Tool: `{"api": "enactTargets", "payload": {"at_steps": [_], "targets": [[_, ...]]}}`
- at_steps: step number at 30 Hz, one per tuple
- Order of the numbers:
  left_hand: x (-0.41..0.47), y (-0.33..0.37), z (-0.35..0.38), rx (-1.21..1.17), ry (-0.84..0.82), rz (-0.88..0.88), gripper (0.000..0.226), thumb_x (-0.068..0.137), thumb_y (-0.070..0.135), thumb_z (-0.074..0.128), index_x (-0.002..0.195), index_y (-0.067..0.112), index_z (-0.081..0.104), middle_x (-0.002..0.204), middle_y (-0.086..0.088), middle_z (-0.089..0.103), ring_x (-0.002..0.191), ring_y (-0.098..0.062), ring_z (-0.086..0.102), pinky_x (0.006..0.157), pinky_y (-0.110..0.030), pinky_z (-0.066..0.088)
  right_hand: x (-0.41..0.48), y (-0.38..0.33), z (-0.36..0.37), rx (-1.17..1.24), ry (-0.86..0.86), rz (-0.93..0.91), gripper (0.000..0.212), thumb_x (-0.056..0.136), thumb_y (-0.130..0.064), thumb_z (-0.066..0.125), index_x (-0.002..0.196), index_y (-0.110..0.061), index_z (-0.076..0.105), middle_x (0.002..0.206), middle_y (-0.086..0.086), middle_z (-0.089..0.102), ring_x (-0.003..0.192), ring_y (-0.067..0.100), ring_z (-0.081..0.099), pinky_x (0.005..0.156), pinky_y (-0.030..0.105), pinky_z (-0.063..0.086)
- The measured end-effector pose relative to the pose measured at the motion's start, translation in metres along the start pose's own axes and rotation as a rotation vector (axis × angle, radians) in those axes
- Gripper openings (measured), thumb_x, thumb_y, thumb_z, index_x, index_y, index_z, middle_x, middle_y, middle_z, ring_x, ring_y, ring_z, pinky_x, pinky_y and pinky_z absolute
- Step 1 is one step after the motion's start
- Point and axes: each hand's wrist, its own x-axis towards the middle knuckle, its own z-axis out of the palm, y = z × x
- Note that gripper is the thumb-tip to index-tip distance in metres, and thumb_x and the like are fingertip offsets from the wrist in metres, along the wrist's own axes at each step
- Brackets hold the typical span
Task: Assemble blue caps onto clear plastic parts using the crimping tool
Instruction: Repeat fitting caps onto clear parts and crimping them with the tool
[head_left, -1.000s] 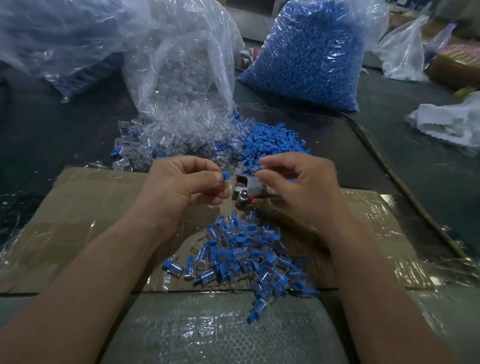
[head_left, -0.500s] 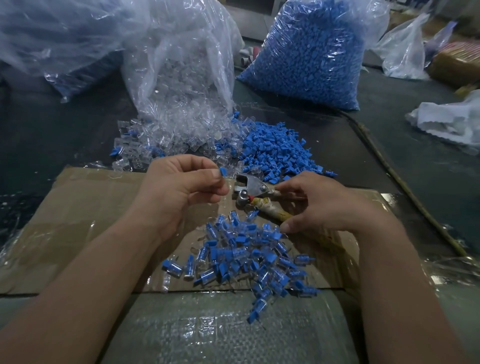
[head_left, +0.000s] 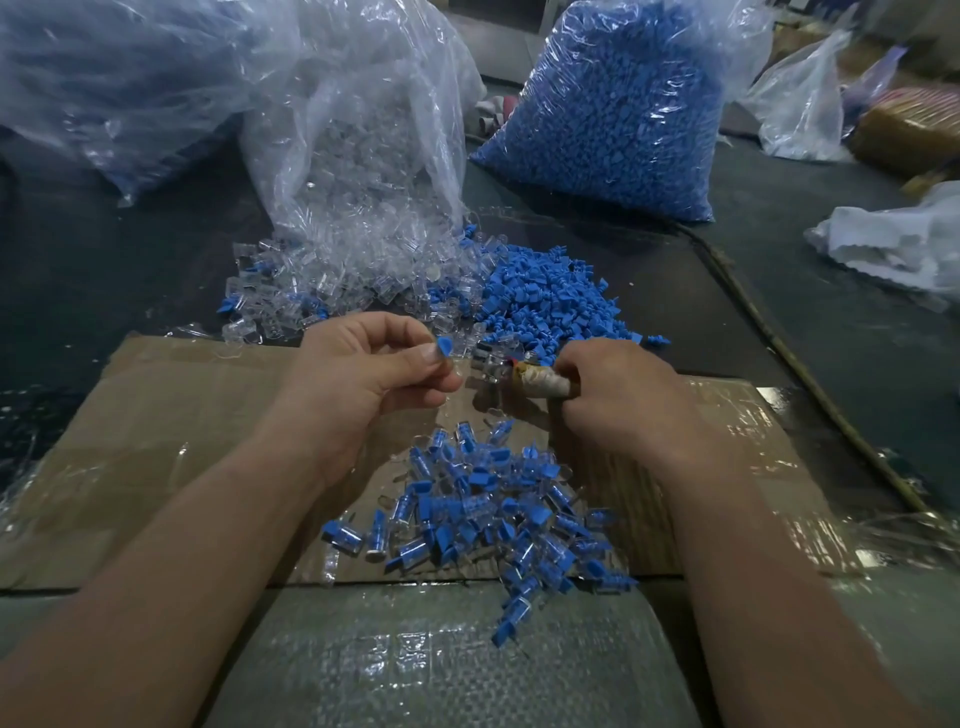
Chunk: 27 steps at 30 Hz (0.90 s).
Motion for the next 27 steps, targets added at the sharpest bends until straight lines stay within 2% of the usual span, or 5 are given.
{"api": "enactTargets", "payload": {"at_steps": [4, 8, 11, 16, 27], "targets": [[0.001, -0.001, 0.002, -0.030, 0.033, 0.028, 0.015, 0.058, 0.006, 0.062, 0.073, 0.005, 0.059, 0.061, -0.008, 0.067, 0.060, -0.019, 0.068, 0.050, -0.018, 0.052, 0.001, 0.005, 0.001, 0.097, 0.078, -0.025, 0.016, 0.079, -0.016, 0.057, 0.085, -0.024, 0.045, 0.080, -0.011, 0.041, 0.069, 0.004, 0.038, 0.054, 0.022, 0.026], [0.000, -0.002, 0.004, -0.043, 0.064, 0.084, 0.014, 0.061, 0.005, 0.061, 0.075, 0.005, 0.058, 0.062, -0.007, 0.067, 0.062, -0.018, 0.067, 0.053, -0.019, 0.053, -0.003, -0.003, -0.001, 0.278, 0.209, -0.072, 0.016, 0.088, -0.032, 0.054, 0.086, -0.024, 0.040, 0.076, -0.012, 0.042, 0.064, 0.004, 0.039, 0.051, 0.023, 0.025], [-0.001, -0.003, 0.007, -0.054, 0.069, 0.114, 0.014, 0.063, 0.004, 0.060, 0.077, 0.003, 0.058, 0.062, -0.006, 0.067, 0.062, -0.018, 0.067, 0.055, -0.019, 0.053, -0.007, -0.010, 0.000, 0.340, 0.193, -0.123, 0.020, 0.089, -0.037, 0.052, 0.088, -0.024, 0.036, 0.075, -0.010, 0.046, 0.062, 0.004, 0.041, 0.050, 0.023, 0.024], [-0.001, -0.003, 0.009, -0.028, 0.104, 0.165, 0.007, 0.072, -0.001, 0.060, 0.076, 0.005, 0.059, 0.062, -0.004, 0.068, 0.062, -0.015, 0.067, 0.055, -0.019, 0.054, -0.008, -0.018, 0.002, 0.336, 0.128, -0.176, 0.022, 0.086, -0.033, 0.057, 0.090, -0.024, 0.037, 0.084, -0.008, 0.045, 0.072, 0.008, 0.042, 0.055, 0.022, 0.029], [-0.005, 0.000, 0.012, 0.055, 0.119, 0.211, 0.011, 0.064, 0.008, 0.063, 0.074, 0.010, 0.061, 0.063, -0.001, 0.069, 0.060, -0.010, 0.066, 0.055, -0.016, 0.052, -0.009, -0.020, 0.002, 0.299, 0.076, -0.229, 0.019, 0.088, -0.035, 0.053, 0.094, -0.023, 0.039, 0.089, -0.007, 0.043, 0.073, 0.006, 0.036, 0.058, 0.017, 0.025]]}}
